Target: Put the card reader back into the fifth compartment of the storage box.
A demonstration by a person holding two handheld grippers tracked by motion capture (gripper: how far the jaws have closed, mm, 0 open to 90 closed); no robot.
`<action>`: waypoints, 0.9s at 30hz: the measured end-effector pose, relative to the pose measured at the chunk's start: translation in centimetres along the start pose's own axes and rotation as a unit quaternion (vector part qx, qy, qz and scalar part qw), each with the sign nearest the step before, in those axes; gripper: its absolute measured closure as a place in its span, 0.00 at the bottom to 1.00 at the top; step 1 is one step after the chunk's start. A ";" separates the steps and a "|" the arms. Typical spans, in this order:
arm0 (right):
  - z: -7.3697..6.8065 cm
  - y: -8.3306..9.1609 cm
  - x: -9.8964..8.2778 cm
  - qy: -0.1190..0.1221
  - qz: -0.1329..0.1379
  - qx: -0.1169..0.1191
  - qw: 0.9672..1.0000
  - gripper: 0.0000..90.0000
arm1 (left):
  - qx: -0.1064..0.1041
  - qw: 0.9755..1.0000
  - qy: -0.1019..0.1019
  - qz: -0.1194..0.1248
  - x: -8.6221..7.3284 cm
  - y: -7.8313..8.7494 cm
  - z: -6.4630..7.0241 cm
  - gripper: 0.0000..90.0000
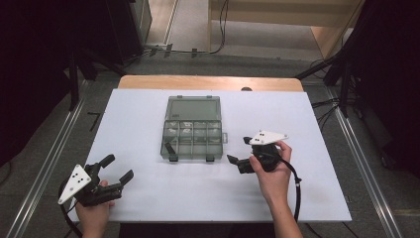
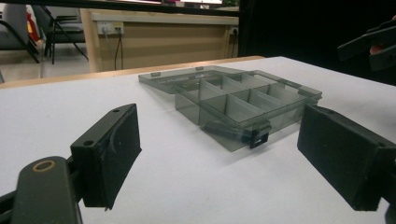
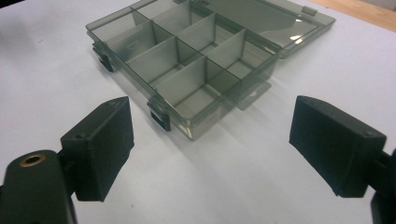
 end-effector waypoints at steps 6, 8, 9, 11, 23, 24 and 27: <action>1.0 1.3 -1.3 -0.007 0.007 -0.016 1.000 0.14 | 0.001 1.000 -0.002 -0.001 0.0 0.0 0.0 0.15; 1.4 1.8 -1.7 -0.008 0.013 -0.023 1.000 0.14 | 0.001 1.000 -0.003 -0.001 0.0 0.0 0.0 0.15; 1.5 2.1 -1.9 -0.010 0.016 -0.026 0.999 0.14 | 0.001 1.000 -0.003 -0.001 0.0 0.0 0.0 0.15; 1.9 2.6 -2.4 -0.016 0.019 -0.031 0.999 0.14 | 0.001 1.000 -0.003 -0.001 0.0 0.0 0.1 0.15; 4.1 5.2 -5.8 -0.048 0.048 -0.052 0.996 0.14 | 0.002 1.000 -0.003 -0.002 0.0 0.0 0.1 0.15; 4.3 5.5 -6.1 -0.047 0.052 -0.057 0.996 0.14 | 0.002 1.000 -0.003 -0.002 -0.1 0.0 0.1 0.15; 4.7 6.2 -6.7 -0.051 0.058 -0.066 0.995 0.14 | 0.002 1.000 -0.004 -0.003 -0.1 0.0 0.1 0.15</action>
Point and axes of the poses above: each handheld gripper's, and its own axes: y roughly backward along the jaws, x roughly out of its top, z roughly to its right, the point moved 6 cm from there along -y, roughly forward along the jaws, and after that the axes turned 1 degree about z, right-handed, at the moved point
